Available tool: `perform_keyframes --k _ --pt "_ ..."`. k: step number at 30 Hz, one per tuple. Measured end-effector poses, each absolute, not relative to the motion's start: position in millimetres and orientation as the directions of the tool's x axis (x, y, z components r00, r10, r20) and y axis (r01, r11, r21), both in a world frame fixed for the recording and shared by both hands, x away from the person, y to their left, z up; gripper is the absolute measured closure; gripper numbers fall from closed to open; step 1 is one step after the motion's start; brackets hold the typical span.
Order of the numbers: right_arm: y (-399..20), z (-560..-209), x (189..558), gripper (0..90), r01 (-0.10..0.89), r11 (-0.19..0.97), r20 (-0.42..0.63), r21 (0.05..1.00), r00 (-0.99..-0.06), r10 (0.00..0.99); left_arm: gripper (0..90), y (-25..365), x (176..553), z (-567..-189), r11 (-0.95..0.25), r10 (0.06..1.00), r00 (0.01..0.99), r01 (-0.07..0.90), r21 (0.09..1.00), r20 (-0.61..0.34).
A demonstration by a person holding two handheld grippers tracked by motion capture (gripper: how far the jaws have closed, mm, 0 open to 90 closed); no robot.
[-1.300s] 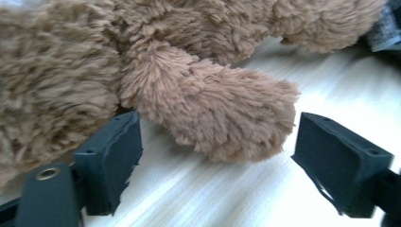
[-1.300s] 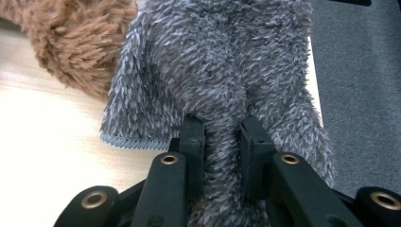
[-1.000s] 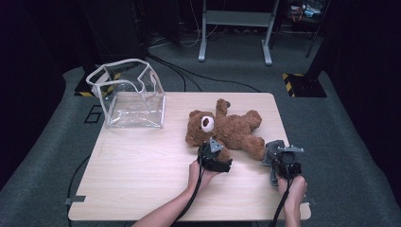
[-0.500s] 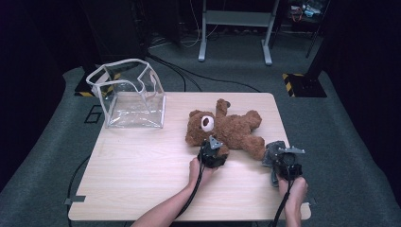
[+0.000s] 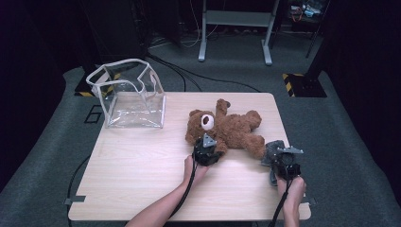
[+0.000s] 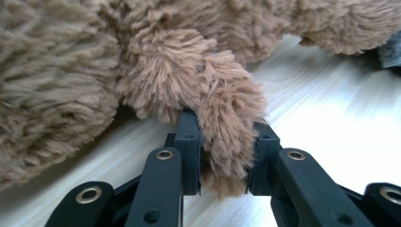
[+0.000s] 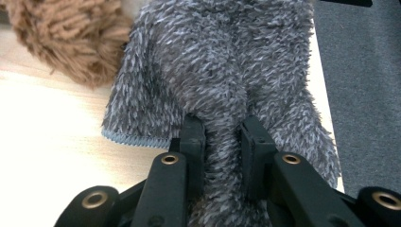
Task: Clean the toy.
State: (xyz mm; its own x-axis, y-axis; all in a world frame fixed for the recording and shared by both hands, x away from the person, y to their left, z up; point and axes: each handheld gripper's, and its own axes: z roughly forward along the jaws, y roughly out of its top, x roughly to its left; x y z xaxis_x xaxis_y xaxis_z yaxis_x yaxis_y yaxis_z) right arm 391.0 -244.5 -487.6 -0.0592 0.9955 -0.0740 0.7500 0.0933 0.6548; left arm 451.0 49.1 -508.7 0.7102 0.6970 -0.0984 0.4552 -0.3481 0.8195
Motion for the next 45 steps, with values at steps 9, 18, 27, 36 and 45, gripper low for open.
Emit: perform_keyframes --k 9,18,27,36,45 --pt "-240.4 -489.3 391.7 74.2 0.747 0.090 -0.064 0.658 -0.063 0.996 72.8 57.1 453.8 -490.5 -0.348 0.681 0.727 0.428 0.834 -0.089" --pt "-238.5 -485.8 390.4 74.2 0.737 0.100 -0.066 0.669 -0.075 0.995 73.6 61.0 451.5 -456.6 -0.328 0.668 0.739 0.398 0.857 -0.087" --pt "-221.8 -477.2 387.6 74.2 0.710 0.113 -0.051 0.695 -0.109 0.993 73.6 66.9 447.4 -423.5 -0.299 0.624 0.770 0.394 0.869 -0.135" --pt "-198.2 -464.3 380.6 74.2 0.653 0.161 -0.058 0.740 -0.176 0.983 70.1 68.8 454.2 -432.2 -0.305 0.676 0.730 0.402 0.863 -0.101" --pt "-142.3 -429.3 384.9 74.1 0.541 0.240 -0.086 0.806 -0.295 0.952 61.8 74.6 462.4 -434.7 -0.285 0.703 0.701 0.431 0.856 -0.119"
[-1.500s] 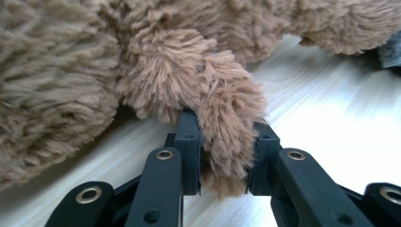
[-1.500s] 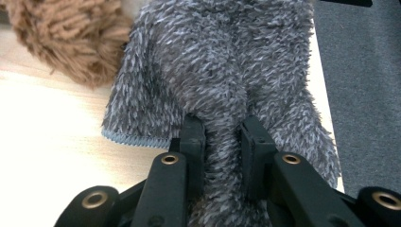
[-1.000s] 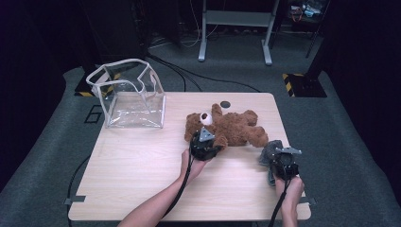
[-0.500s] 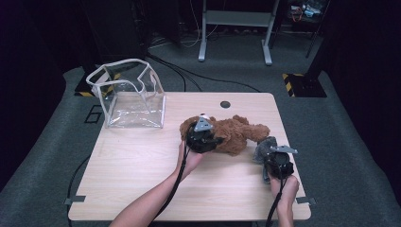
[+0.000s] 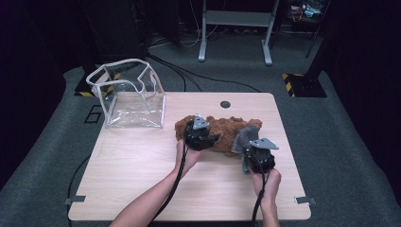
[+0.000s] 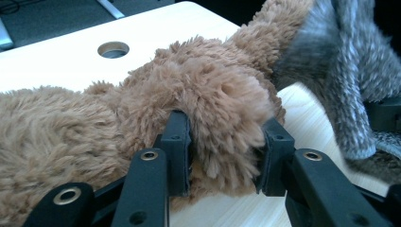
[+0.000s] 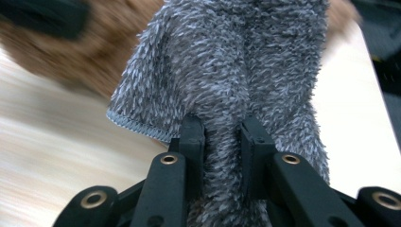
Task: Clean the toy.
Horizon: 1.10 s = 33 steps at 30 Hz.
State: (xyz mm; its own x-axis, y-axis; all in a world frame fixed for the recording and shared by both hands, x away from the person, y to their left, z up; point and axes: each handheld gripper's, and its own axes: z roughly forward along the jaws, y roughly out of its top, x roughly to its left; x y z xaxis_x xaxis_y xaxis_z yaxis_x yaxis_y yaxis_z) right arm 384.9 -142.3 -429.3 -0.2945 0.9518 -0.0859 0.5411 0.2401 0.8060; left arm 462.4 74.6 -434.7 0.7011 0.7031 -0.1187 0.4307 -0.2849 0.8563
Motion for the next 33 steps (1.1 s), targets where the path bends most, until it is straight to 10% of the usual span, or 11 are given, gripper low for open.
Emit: perform_keyframes --k 22,28,33 --pt "-78.4 -420.7 433.9 74.1 0.495 0.319 -0.089 0.808 -0.433 0.897 65.7 82.4 471.7 -432.0 -0.337 0.706 0.705 0.425 0.840 -0.073" --pt "-81.3 -428.8 445.2 74.5 0.528 0.324 -0.098 0.785 -0.410 0.907 46.9 89.6 467.5 -424.2 -0.350 0.730 0.683 0.412 0.841 -0.031" --pt "-78.9 -430.5 447.3 74.5 0.541 0.318 -0.101 0.779 -0.392 0.914 59.1 94.4 460.5 -417.3 -0.374 0.733 0.678 0.351 0.859 0.042"
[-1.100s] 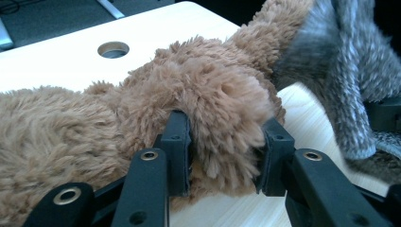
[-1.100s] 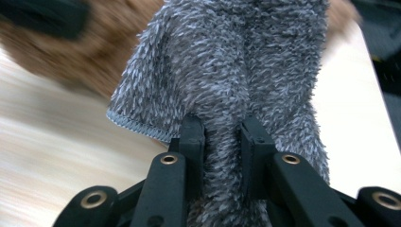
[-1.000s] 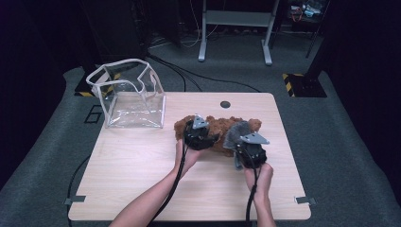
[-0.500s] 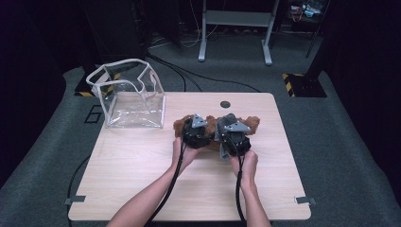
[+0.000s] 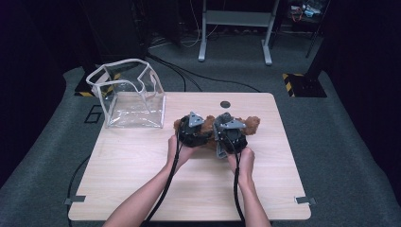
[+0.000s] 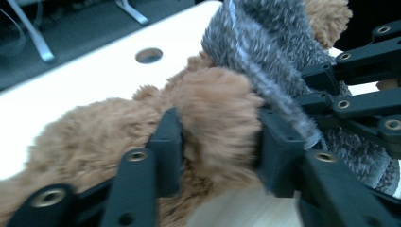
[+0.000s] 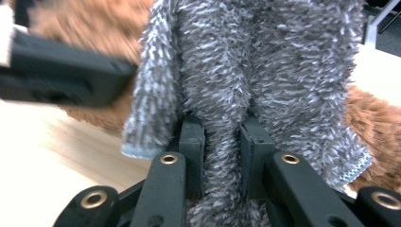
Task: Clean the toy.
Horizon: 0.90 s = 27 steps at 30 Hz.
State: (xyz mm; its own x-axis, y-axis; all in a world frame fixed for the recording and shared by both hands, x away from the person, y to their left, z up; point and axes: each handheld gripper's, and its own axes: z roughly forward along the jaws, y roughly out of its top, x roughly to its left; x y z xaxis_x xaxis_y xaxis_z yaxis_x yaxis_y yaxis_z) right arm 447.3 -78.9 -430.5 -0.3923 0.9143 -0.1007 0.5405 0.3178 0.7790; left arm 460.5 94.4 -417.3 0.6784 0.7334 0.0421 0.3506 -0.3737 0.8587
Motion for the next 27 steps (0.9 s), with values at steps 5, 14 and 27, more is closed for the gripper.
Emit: perform_keyframes --k 5,14,27 --pt "-80.7 -431.5 448.9 74.5 0.545 0.321 -0.100 0.774 -0.396 0.913 63.7 102.9 459.5 -417.5 -0.371 0.737 0.674 0.344 0.863 0.048" --pt "-76.8 -418.2 440.3 74.3 0.507 0.283 -0.046 0.814 -0.431 0.901 71.8 110.6 467.1 -420.3 -0.337 0.730 0.683 0.369 0.866 -0.007" --pt "-54.2 -422.3 448.9 74.5 0.505 0.353 -0.112 0.788 -0.445 0.888 72.5 113.1 471.6 -423.8 -0.306 0.738 0.673 0.390 0.868 -0.043"
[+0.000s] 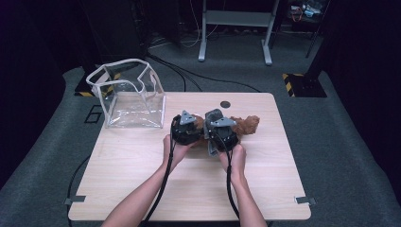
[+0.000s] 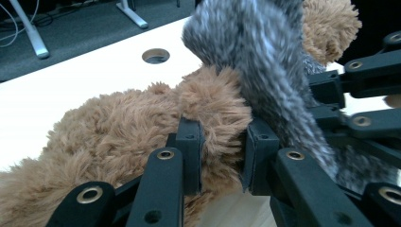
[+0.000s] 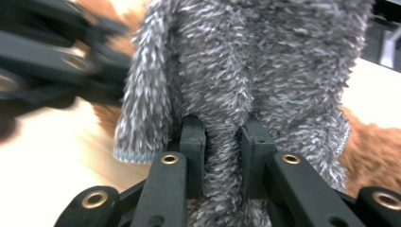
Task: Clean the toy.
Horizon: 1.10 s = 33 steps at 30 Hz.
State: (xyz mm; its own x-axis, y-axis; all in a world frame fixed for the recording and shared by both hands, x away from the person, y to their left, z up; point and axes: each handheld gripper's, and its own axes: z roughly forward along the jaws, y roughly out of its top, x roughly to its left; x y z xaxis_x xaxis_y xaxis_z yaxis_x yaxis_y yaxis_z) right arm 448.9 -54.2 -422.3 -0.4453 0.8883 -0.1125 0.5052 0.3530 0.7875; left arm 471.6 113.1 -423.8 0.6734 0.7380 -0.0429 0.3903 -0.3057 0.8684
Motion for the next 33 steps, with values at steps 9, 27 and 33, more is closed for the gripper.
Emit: perform_keyframes --k 9,27,33 --pt "-91.4 -425.2 449.5 74.5 0.537 0.306 -0.109 0.786 -0.367 0.924 72.5 118.7 473.5 -423.9 -0.310 0.744 0.667 0.395 0.865 -0.038" --pt "-113.8 -405.4 435.7 73.4 0.528 0.206 0.014 0.824 -0.382 0.924 71.7 115.9 474.6 -425.1 -0.306 0.746 0.665 0.389 0.869 -0.034" --pt "-71.0 -415.3 444.6 73.3 0.537 0.309 -0.051 0.785 -0.442 0.896 71.5 116.2 474.8 -425.0 -0.308 0.746 0.665 0.389 0.868 -0.034"
